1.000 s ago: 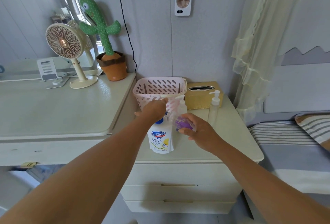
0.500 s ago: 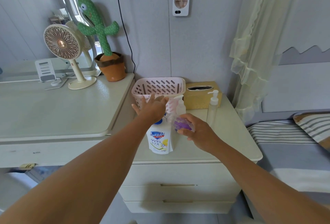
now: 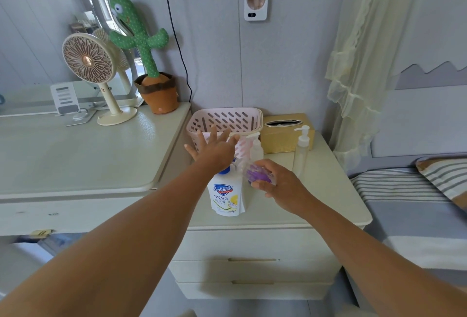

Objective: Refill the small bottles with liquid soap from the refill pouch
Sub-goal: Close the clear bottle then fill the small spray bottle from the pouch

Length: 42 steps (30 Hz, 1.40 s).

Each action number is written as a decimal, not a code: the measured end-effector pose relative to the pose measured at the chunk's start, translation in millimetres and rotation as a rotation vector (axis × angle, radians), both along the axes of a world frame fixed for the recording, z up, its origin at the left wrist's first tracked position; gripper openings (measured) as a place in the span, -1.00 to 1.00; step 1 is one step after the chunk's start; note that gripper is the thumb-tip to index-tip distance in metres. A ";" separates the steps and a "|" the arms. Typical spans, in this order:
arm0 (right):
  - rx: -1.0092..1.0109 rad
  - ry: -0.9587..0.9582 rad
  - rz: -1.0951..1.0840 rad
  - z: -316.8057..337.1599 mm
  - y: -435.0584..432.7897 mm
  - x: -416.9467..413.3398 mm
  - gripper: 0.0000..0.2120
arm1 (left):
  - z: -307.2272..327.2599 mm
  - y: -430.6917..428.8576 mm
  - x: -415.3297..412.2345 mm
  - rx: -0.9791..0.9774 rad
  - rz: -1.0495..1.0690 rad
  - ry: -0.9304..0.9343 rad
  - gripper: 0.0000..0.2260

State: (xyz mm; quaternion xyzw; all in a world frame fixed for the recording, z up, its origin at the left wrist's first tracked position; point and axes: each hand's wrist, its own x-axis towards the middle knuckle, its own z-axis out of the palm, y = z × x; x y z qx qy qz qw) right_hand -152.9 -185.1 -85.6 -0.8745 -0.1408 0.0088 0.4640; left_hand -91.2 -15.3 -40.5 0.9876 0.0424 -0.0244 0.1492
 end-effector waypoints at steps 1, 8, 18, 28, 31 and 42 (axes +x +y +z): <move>0.001 0.000 -0.001 -0.4 -0.1 -0.5 -0.56 | -0.2 -0.2 0.2 0.002 0.000 0.003 -0.56; 0.032 -0.014 0.013 5.3 -0.8 -0.8 -0.59 | 11.6 1.6 3.3 0.071 -0.015 -0.046 -0.49; 0.001 -0.016 0.001 0.9 -0.4 -2.7 -0.57 | -0.7 -0.1 1.8 -0.021 0.007 0.006 -0.56; 0.010 -0.041 0.004 9.5 -1.4 -2.2 -0.58 | 6.7 1.7 3.5 0.001 0.021 -0.031 -0.51; -0.011 -0.027 -0.003 5.6 -2.0 -3.0 -0.57 | 0.3 -1.1 1.0 -0.034 0.038 0.001 -0.54; 0.006 -0.039 -0.018 13.8 -2.7 -7.7 -0.59 | 14.5 -3.6 -0.6 0.000 0.033 -0.003 -0.52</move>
